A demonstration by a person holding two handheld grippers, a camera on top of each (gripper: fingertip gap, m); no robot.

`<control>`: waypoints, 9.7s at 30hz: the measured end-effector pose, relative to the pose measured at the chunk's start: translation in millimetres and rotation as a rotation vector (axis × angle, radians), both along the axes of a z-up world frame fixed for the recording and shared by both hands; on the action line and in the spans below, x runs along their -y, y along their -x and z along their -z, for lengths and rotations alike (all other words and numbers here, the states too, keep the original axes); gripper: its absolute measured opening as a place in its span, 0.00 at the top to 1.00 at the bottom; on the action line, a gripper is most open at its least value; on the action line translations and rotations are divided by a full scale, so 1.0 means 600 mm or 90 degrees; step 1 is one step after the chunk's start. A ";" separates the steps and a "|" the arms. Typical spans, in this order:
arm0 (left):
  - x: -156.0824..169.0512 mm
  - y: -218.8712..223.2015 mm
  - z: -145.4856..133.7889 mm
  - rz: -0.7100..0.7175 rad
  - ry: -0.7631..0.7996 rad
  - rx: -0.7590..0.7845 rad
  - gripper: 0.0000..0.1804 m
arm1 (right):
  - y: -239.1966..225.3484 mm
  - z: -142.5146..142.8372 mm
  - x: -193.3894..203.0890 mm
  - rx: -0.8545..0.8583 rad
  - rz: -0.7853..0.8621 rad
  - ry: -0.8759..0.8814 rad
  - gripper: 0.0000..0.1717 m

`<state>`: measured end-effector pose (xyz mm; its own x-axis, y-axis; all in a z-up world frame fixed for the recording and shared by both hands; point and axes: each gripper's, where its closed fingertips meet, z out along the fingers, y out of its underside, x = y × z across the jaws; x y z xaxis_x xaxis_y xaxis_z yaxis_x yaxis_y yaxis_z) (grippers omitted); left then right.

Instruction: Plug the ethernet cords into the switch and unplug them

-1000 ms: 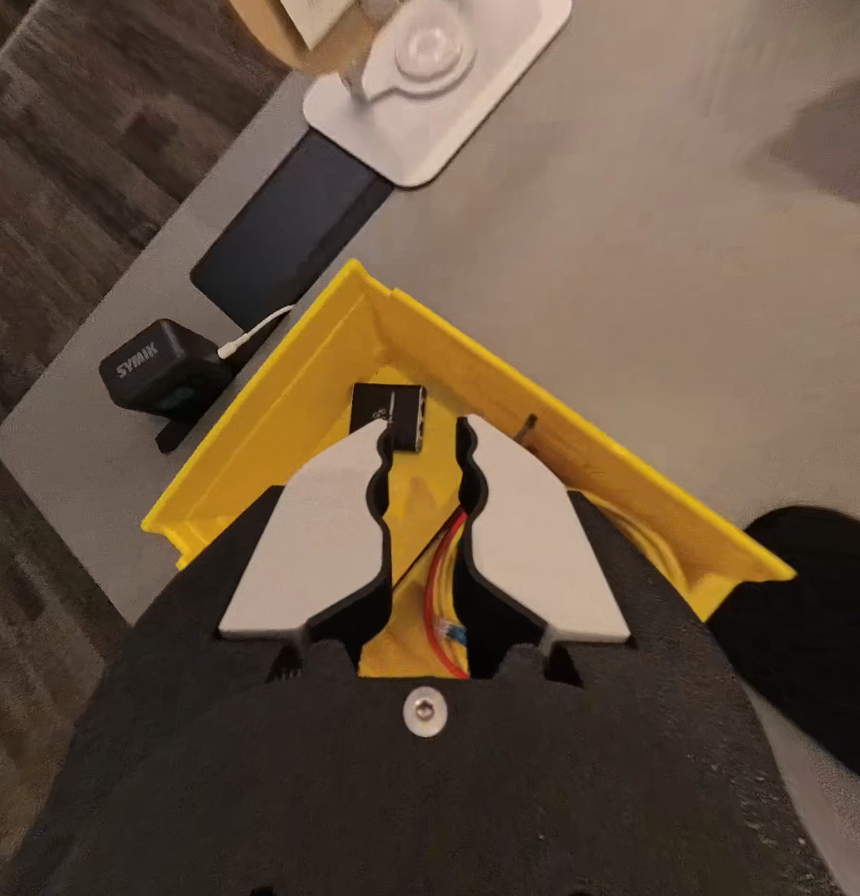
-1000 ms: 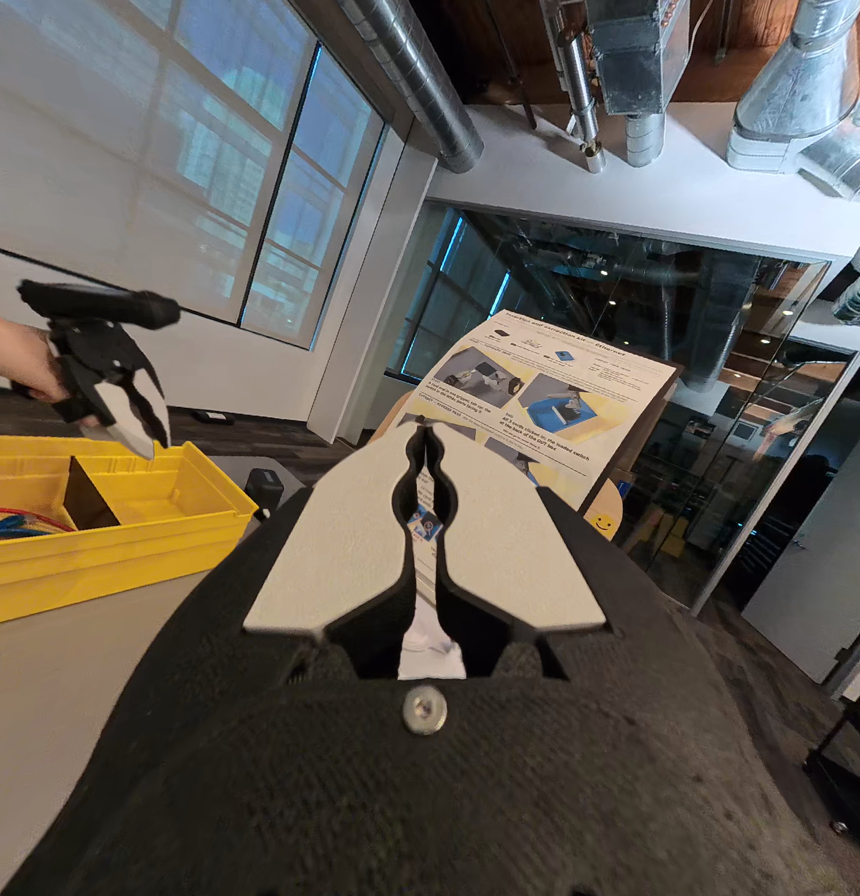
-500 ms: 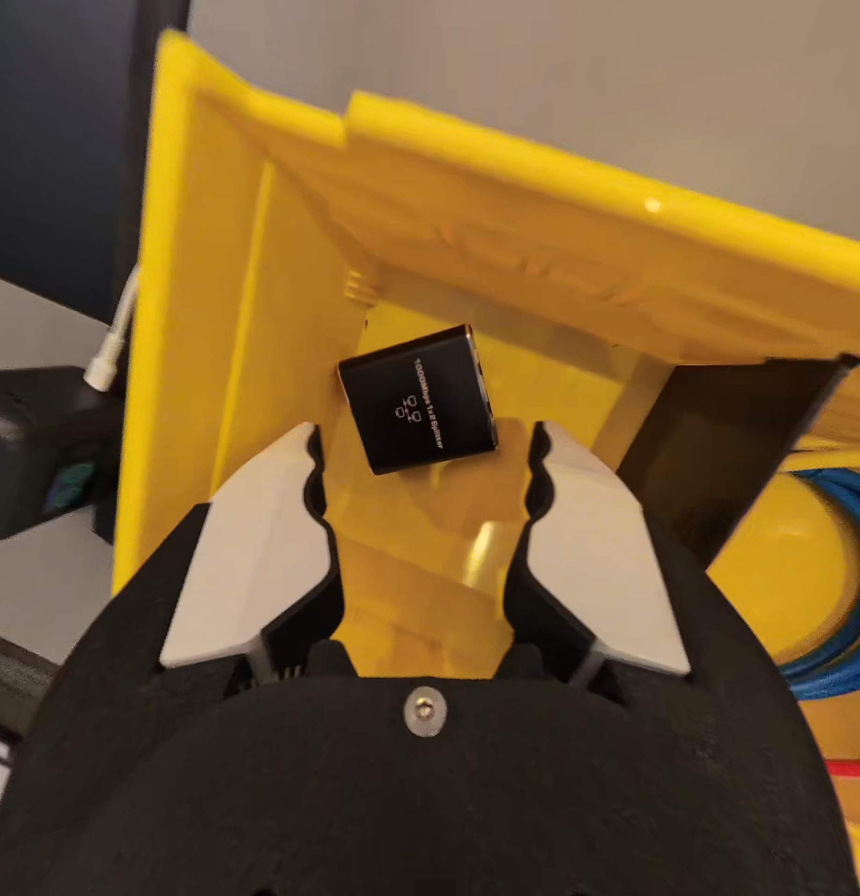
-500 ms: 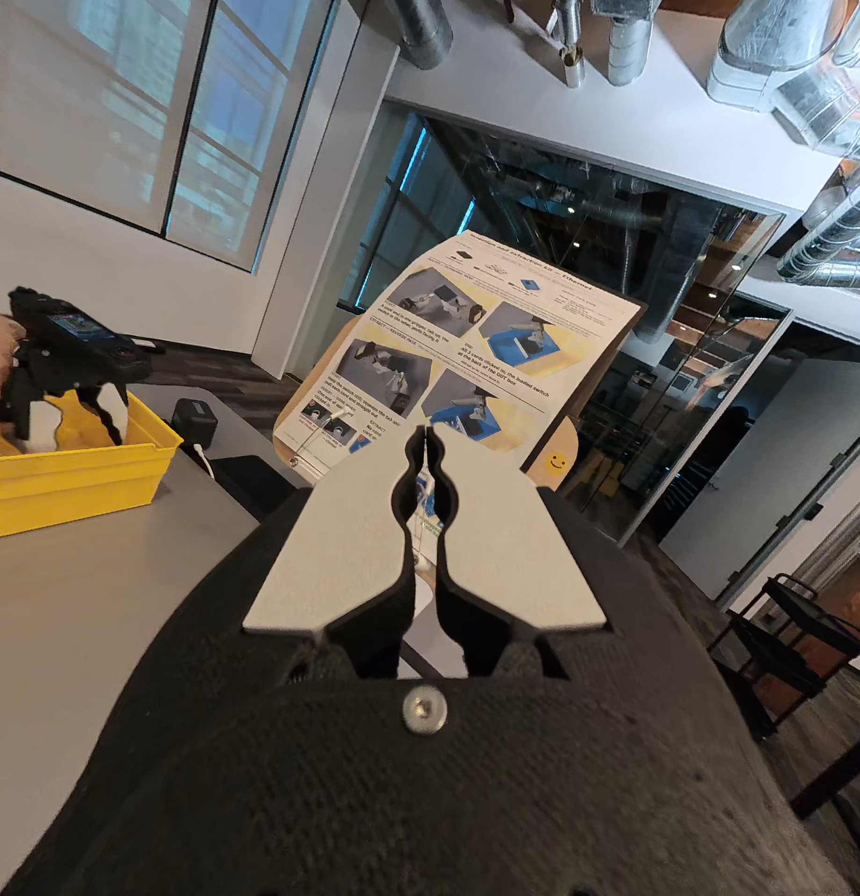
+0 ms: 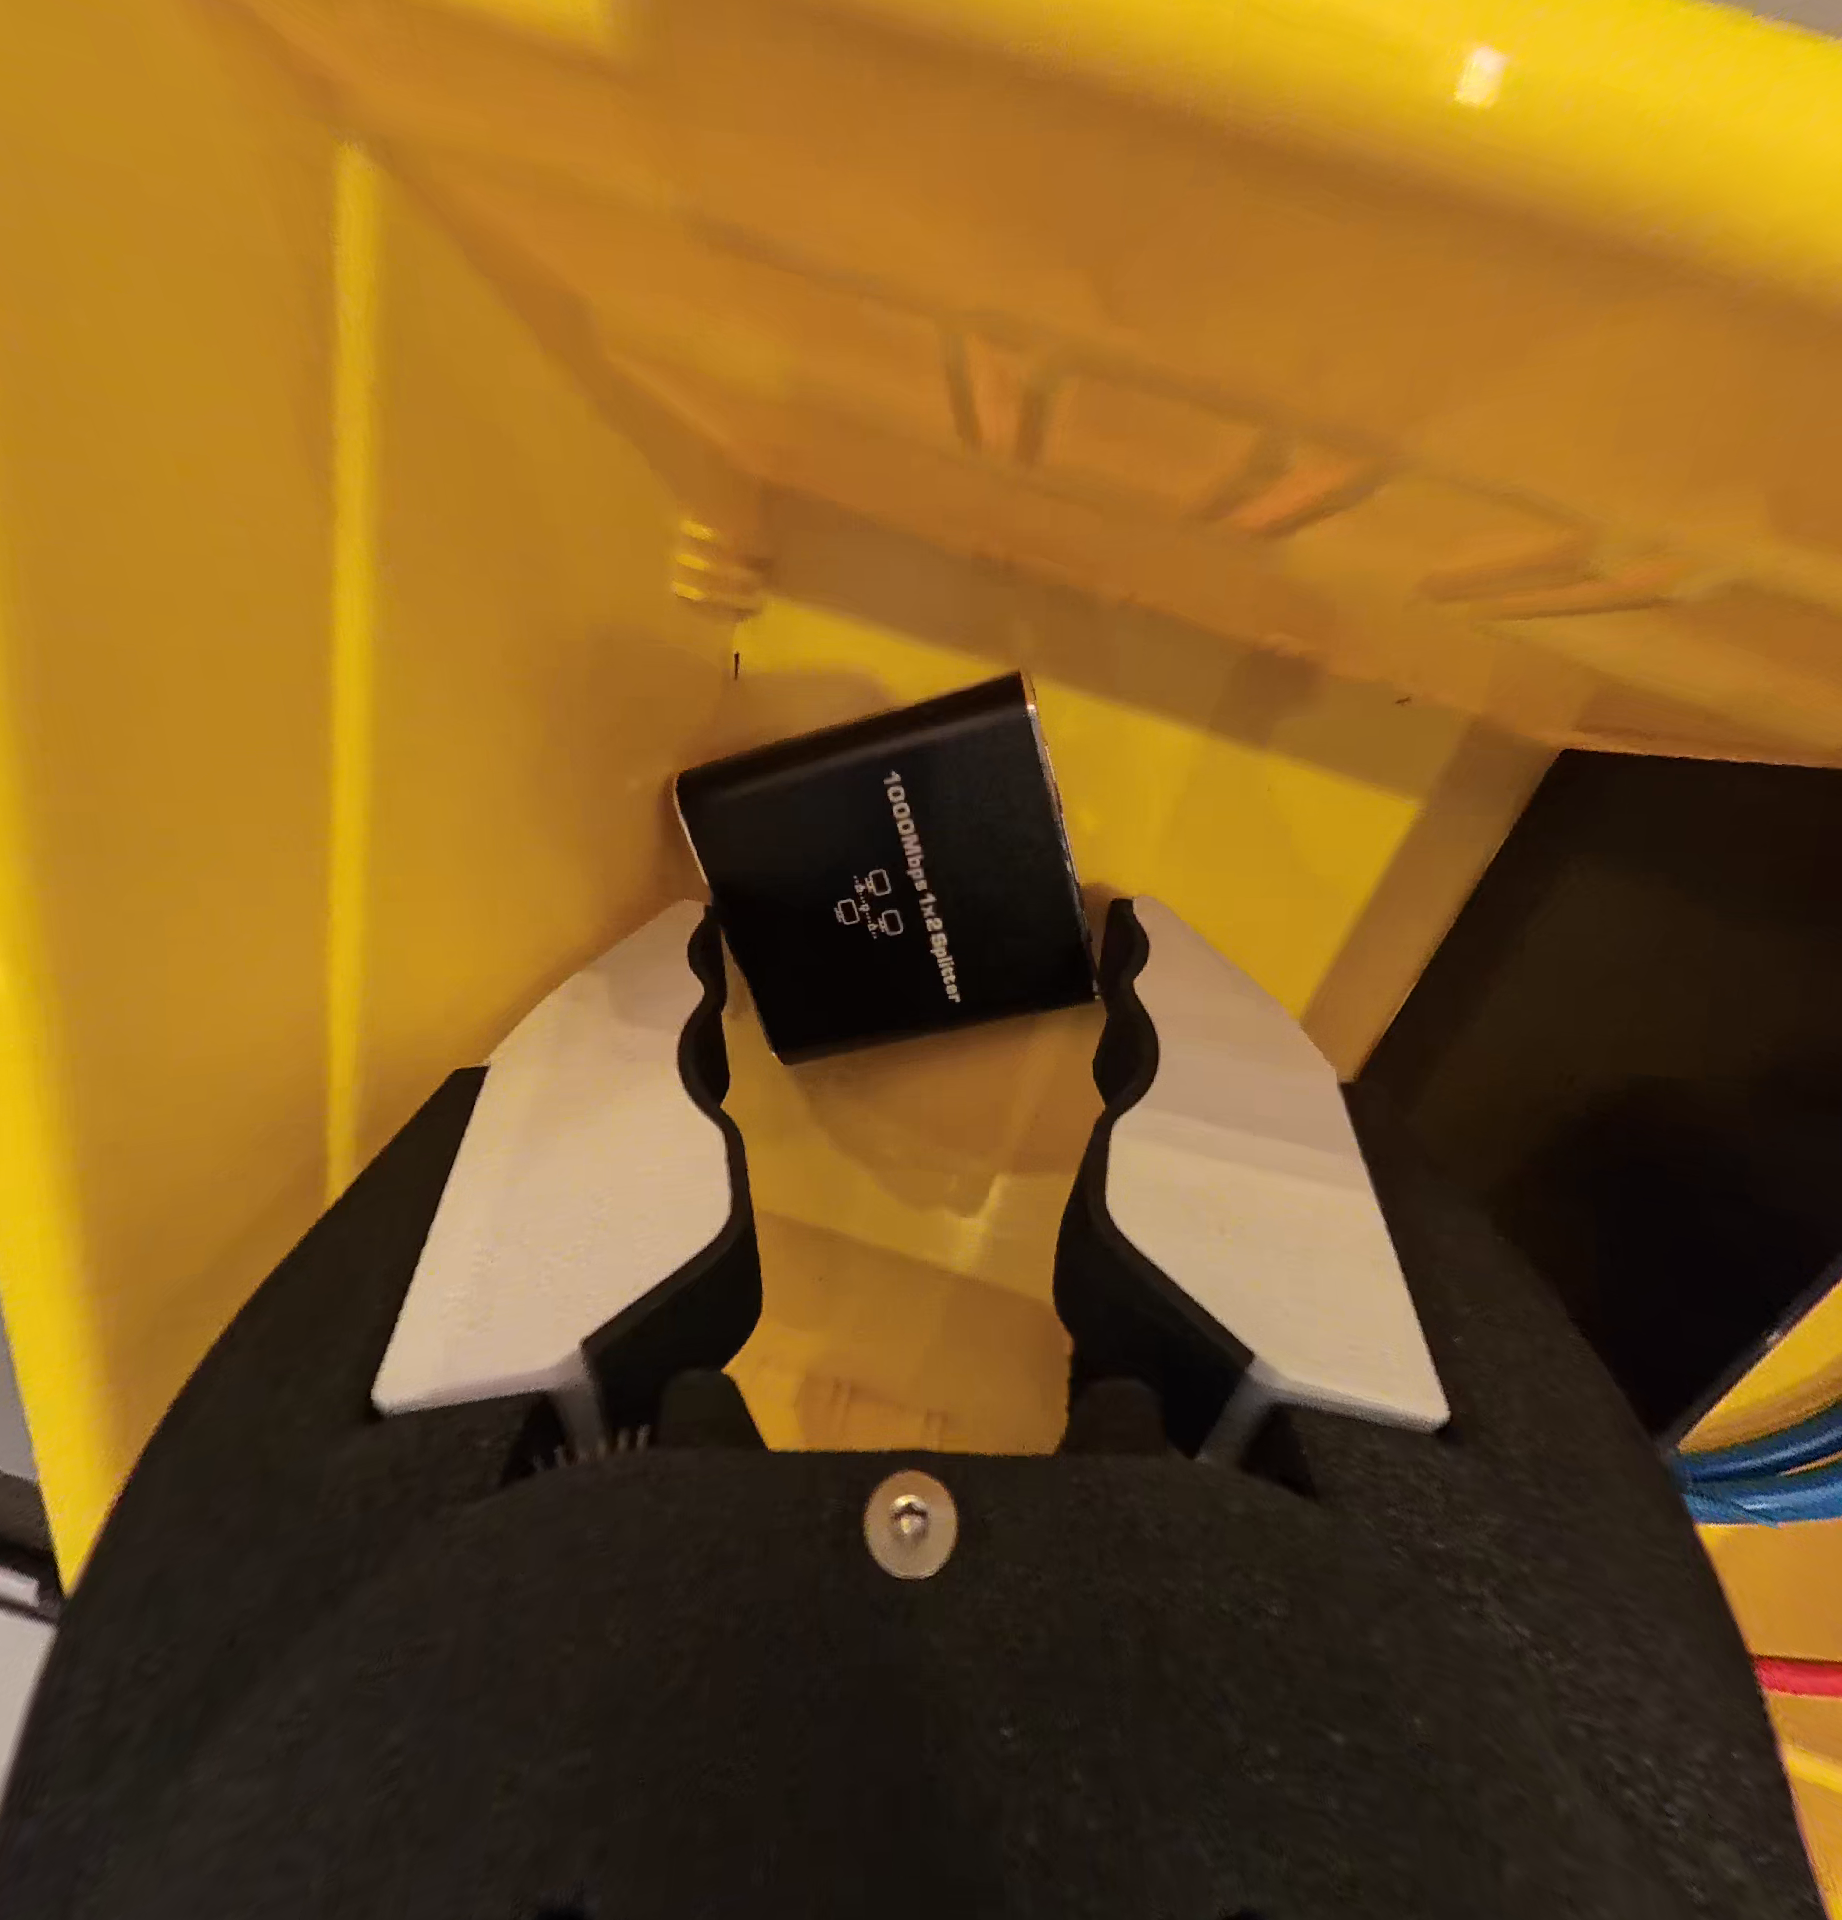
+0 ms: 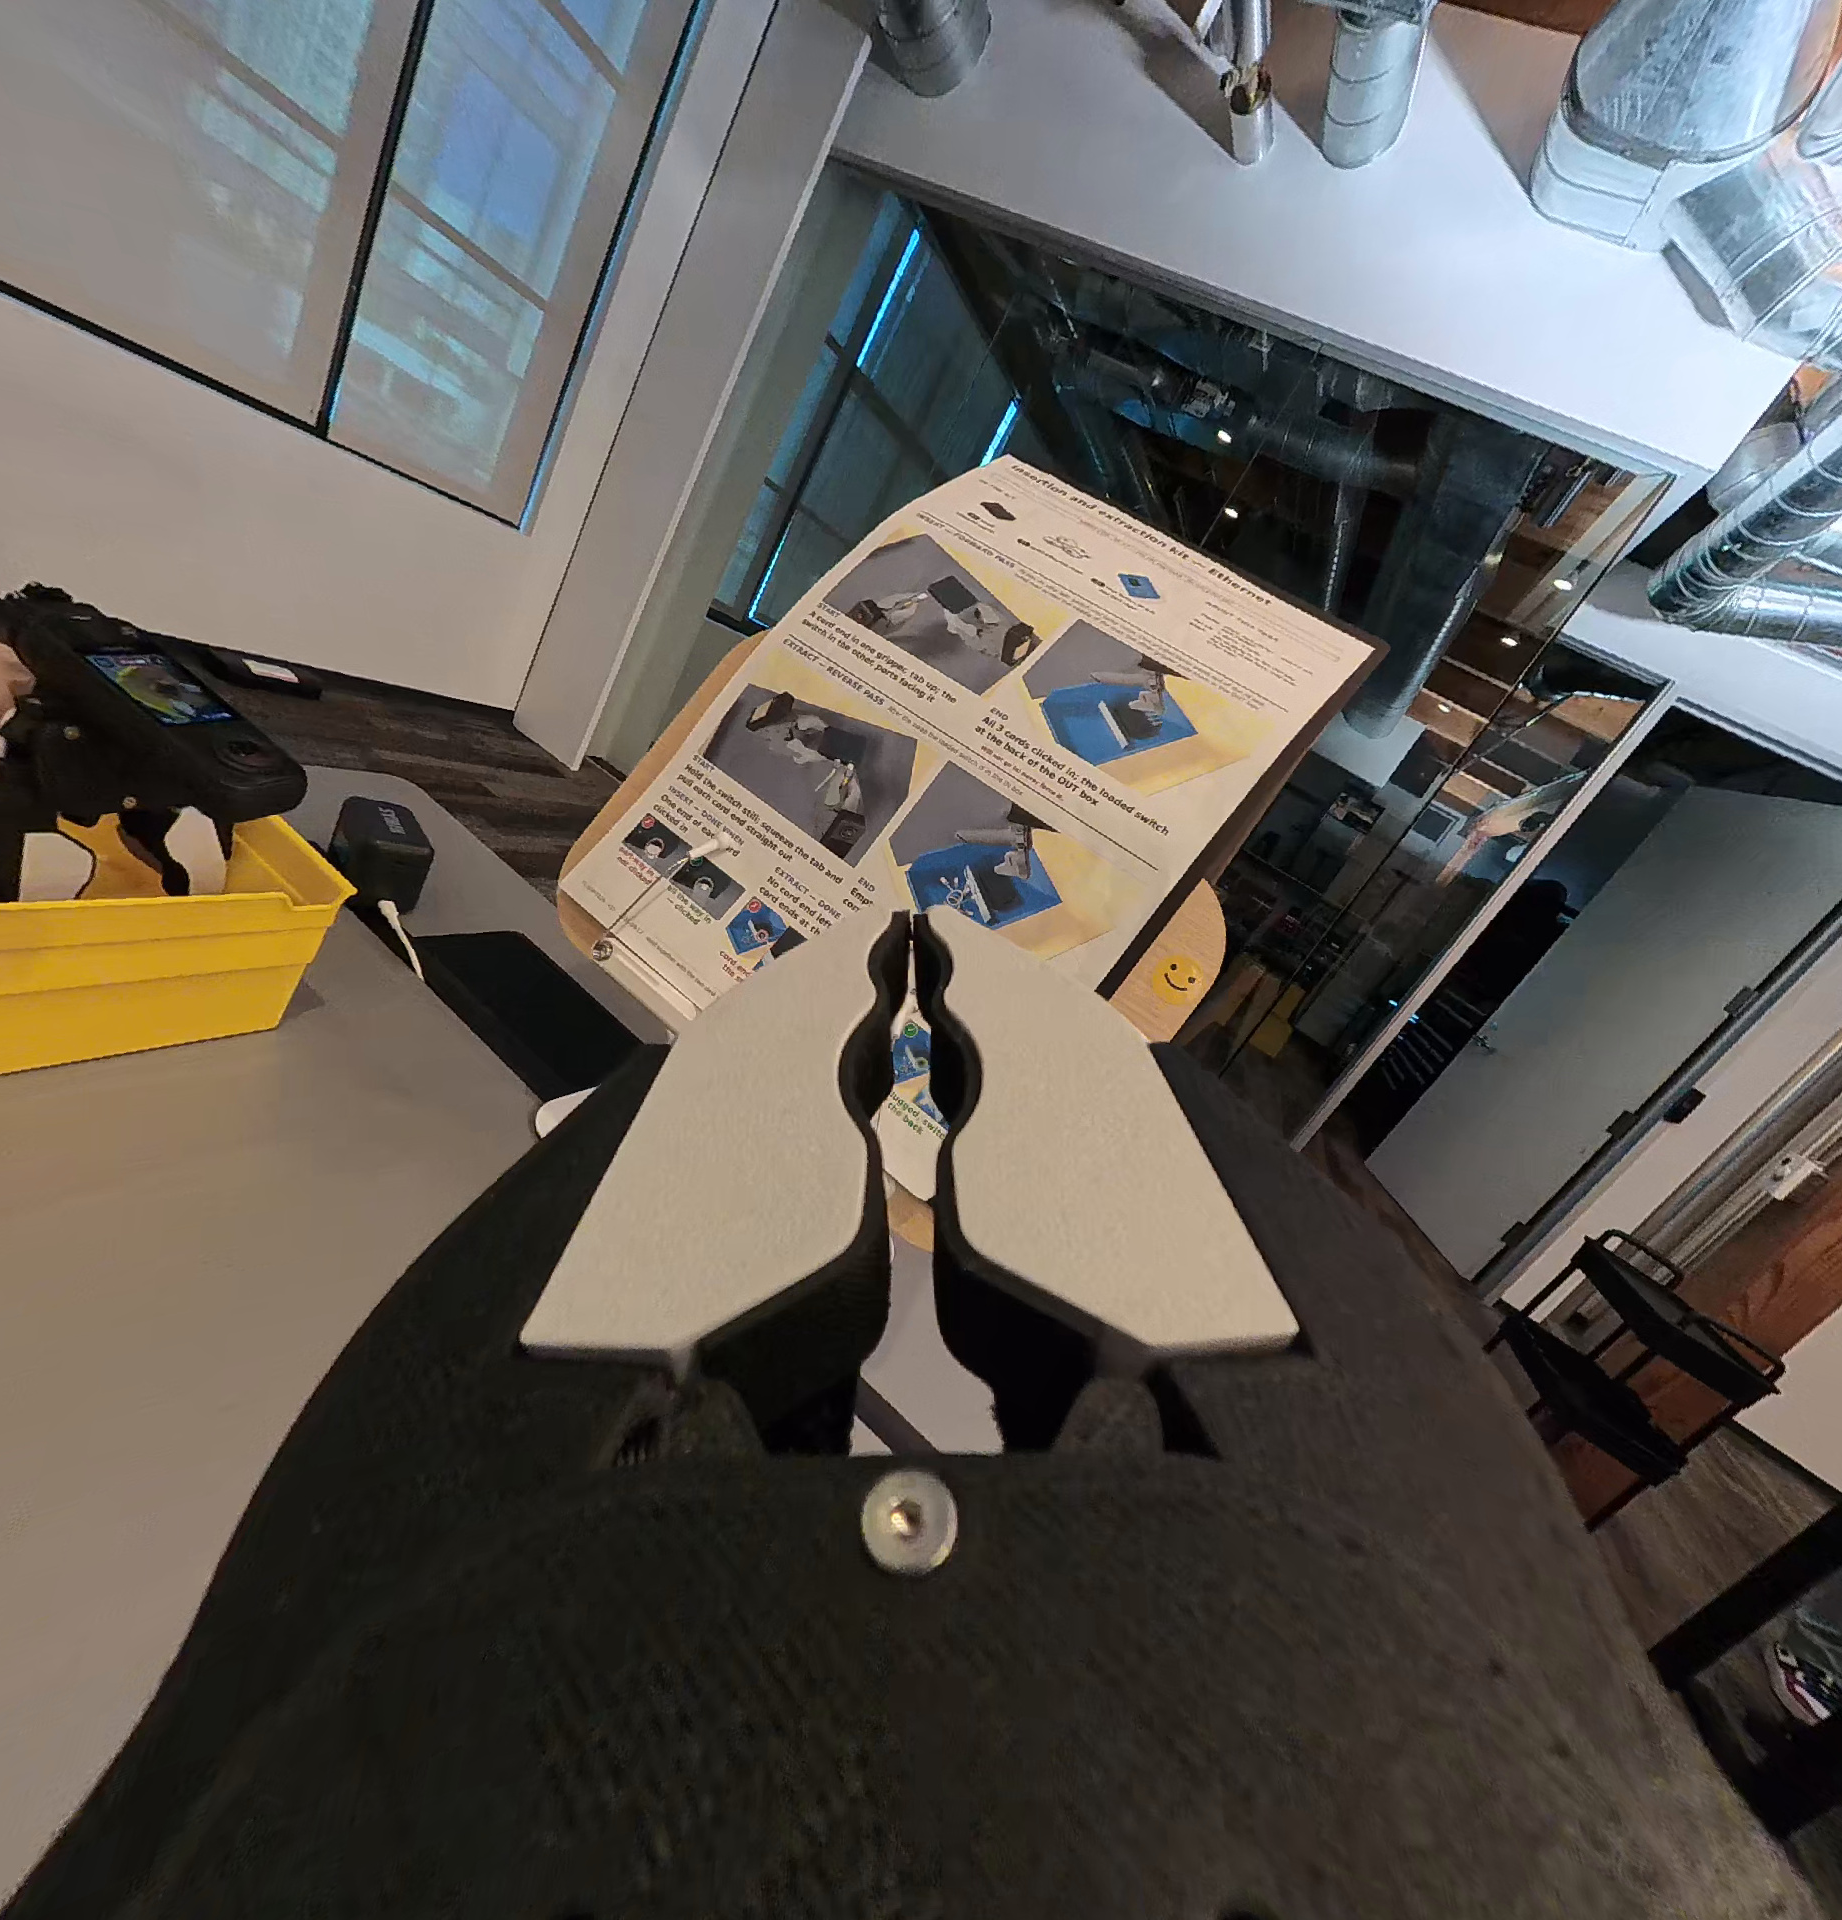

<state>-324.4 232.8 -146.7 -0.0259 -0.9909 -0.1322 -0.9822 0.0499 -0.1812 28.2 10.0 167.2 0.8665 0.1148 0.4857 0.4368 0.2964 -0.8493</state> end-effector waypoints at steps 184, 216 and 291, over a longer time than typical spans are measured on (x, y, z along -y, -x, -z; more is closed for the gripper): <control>0.336 0.158 -0.091 -0.024 0.284 0.020 0.85 | 0.044 0.207 -0.049 0.251 -0.036 0.360 0.92; 0.387 -0.085 -0.451 -0.026 -0.033 0.392 0.88 | 0.003 0.116 0.010 0.181 -0.042 0.259 0.92; 0.359 0.156 -0.065 -0.118 0.050 0.011 0.88 | -0.017 0.105 0.036 0.192 -0.017 0.268 0.92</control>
<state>-418.1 17.7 -107.8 0.1593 -0.9858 -0.0537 -0.9701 -0.1462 -0.1938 38.5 -11.6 104.0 0.6895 0.3746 0.6199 0.6772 -0.0298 -0.7352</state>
